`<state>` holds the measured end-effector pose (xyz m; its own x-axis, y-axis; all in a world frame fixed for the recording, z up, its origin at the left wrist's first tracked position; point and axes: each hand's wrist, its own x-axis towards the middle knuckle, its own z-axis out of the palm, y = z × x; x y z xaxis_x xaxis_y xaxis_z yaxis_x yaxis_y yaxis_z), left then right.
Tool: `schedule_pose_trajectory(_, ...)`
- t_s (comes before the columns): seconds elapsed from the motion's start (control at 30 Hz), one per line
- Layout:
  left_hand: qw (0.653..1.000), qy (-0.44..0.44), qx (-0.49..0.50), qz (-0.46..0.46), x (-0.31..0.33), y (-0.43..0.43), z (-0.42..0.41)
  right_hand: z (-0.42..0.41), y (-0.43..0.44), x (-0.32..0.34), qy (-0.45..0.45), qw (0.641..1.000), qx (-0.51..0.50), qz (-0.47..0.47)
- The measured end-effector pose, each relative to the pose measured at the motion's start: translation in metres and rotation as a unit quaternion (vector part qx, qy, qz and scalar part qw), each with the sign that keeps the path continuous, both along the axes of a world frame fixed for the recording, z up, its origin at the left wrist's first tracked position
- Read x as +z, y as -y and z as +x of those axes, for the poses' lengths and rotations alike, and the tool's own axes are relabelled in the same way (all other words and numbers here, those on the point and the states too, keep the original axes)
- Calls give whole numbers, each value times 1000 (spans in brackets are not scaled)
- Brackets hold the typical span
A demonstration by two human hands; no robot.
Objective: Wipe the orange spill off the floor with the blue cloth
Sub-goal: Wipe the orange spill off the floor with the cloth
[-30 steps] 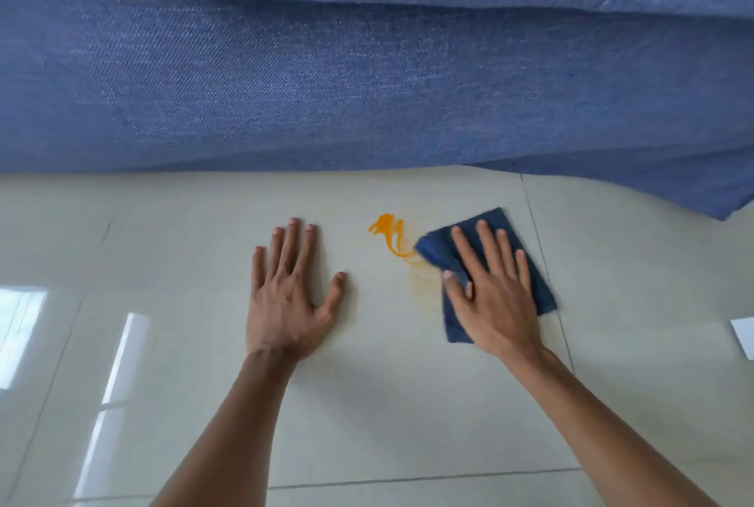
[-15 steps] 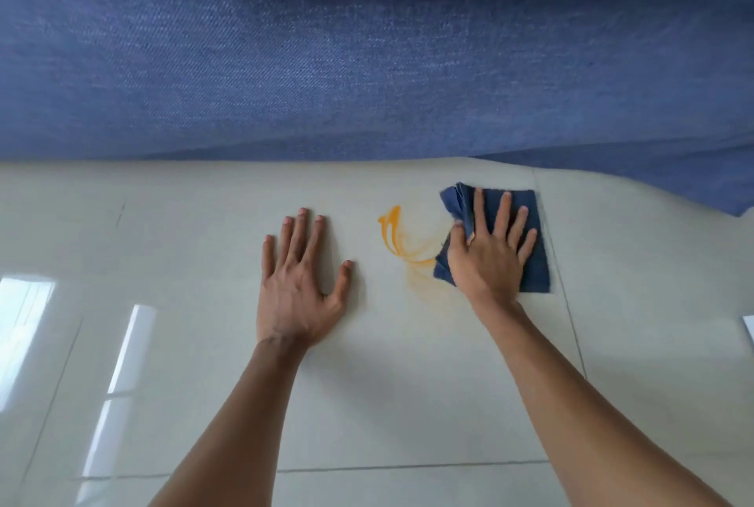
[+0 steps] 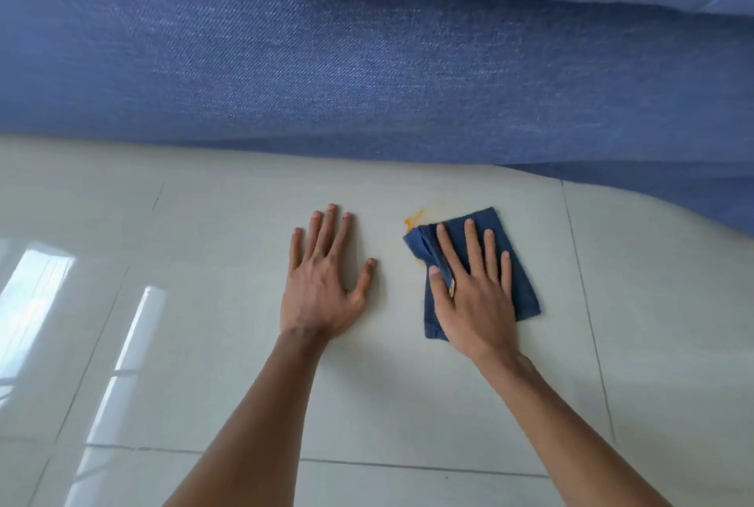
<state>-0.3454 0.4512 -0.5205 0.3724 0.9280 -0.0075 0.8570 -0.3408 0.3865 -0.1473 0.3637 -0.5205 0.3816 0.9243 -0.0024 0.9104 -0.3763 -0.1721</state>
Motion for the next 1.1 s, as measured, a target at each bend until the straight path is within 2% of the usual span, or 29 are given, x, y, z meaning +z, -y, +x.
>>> schedule_pose_trajectory(0.07,1000,6,-2,-8,-1,-1,-1,21,40,4,1,998,52,-16)
schedule_pose_trajectory(0.1,1000,12,4,-10,-1,0,0,35,42,2,5,1000,22,-16)
schedule_pose_trajectory(0.17,1000,8,27,-9,-1,4,0,45,13,0,1,995,-99,-7)
schedule_pose_trajectory(0.23,999,-12,32,-9,-1,8,-5,27,-26,0,-31,982,-188,-5)
schedule_pose_trajectory(0.27,1000,-15,19,-14,-1,9,-9,15,-33,1,-31,984,-178,-9)
schedule_pose_trajectory(0.3,1000,-13,-1,-21,-2,8,-13,7,-30,0,-17,992,-127,-7)
schedule_pose_trajectory(0.4,1000,-19,-23,-3,-3,9,-20,13,21,2,3,997,69,-24)
schedule_pose_trajectory(0.43,1000,-22,-13,9,-2,9,-20,23,32,4,1,997,71,-29)
schedule_pose_trajectory(0.5,1000,-17,-3,11,-3,9,-16,43,20,-1,5,999,-39,-14)
schedule_pose_trajectory(0.57,1000,-8,-2,5,-3,9,-17,32,-25,-4,-24,982,-189,-6)
schedule_pose_trajectory(0.6,1000,-3,-1,4,-3,9,-17,16,-47,-4,-45,974,-223,-6)
schedule_pose_trajectory(0.63,1000,2,-1,2,-3,8,-18,-5,-63,-1,-56,976,-212,-4)
schedule_pose_trajectory(0.7,1000,8,3,2,-2,7,-19,-37,-64,-1,-38,996,-84,8)
schedule_pose_trajectory(0.77,1000,11,6,6,-3,8,-19,-38,-26,-1,-13,999,29,10)
schedule_pose_trajectory(0.8,1000,11,7,5,-2,9,-18,-27,-2,-1,-7,999,49,4)
schedule_pose_trajectory(0.83,1000,12,7,3,-1,9,-19,-11,15,0,-2,999,40,0)
schedule_pose_trajectory(0.9,1000,14,9,0,-1,8,-18,23,16,1,3,998,-58,-6)
schedule_pose_trajectory(1.0,1000,13,3,-1,-1,8,-18,15,-42,0,-52,975,-216,-10)
schedule_pose_trajectory(1.03,1000,12,2,0,-2,8,-18,-2,-57,2,-56,976,-209,-12)
schedule_pose_trajectory(1.1,1000,13,4,4,-1,7,-20,-30,-53,1,-28,997,-73,1)
